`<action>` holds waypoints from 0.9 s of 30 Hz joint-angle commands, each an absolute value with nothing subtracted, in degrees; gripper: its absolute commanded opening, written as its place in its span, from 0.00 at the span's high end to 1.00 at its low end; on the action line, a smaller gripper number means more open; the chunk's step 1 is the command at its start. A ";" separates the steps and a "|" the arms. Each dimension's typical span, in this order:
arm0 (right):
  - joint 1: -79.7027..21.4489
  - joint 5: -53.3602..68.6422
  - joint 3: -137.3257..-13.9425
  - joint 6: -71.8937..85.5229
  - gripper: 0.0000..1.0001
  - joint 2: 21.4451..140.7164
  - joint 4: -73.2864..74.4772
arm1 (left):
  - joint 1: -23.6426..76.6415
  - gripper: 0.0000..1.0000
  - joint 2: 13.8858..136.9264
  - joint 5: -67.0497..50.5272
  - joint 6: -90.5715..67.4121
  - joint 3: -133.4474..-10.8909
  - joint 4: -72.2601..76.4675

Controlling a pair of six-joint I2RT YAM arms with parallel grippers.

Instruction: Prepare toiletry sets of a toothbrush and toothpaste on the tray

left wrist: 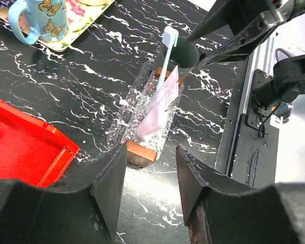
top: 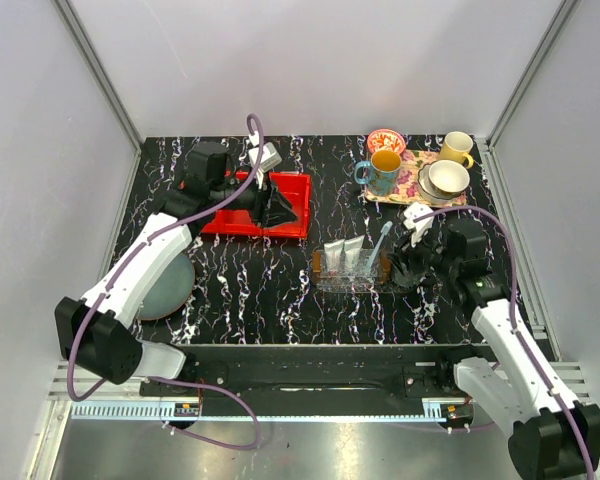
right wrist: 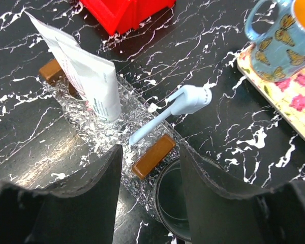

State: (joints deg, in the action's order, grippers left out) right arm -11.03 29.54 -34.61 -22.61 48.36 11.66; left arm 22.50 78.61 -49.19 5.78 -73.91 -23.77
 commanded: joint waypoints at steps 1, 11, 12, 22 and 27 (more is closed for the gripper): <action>-10.81 25.86 -41.30 -23.39 0.46 44.57 19.59 | 22.24 0.52 74.80 -47.56 7.12 -74.71 -23.12; -10.72 -4.47 -58.59 -12.04 0.34 43.77 20.65 | 21.89 0.51 69.09 -35.08 4.49 -70.76 -18.29; -10.72 -5.35 -59.93 -11.78 0.29 44.64 20.57 | 21.80 0.51 68.65 -32.46 3.87 -70.66 -17.93; -10.72 -14.41 -70.92 -11.08 0.00 49.48 20.13 | 15.84 0.43 65.04 -21.27 -3.42 -67.77 -13.90; -10.72 -13.36 -72.24 -10.02 0.00 50.97 21.35 | 11.00 0.34 63.55 -19.87 -6.41 -66.27 -12.66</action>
State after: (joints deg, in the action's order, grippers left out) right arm -10.92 -11.57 -69.43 -11.73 50.15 20.99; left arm 14.17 66.04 -23.64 -2.26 -66.92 -17.47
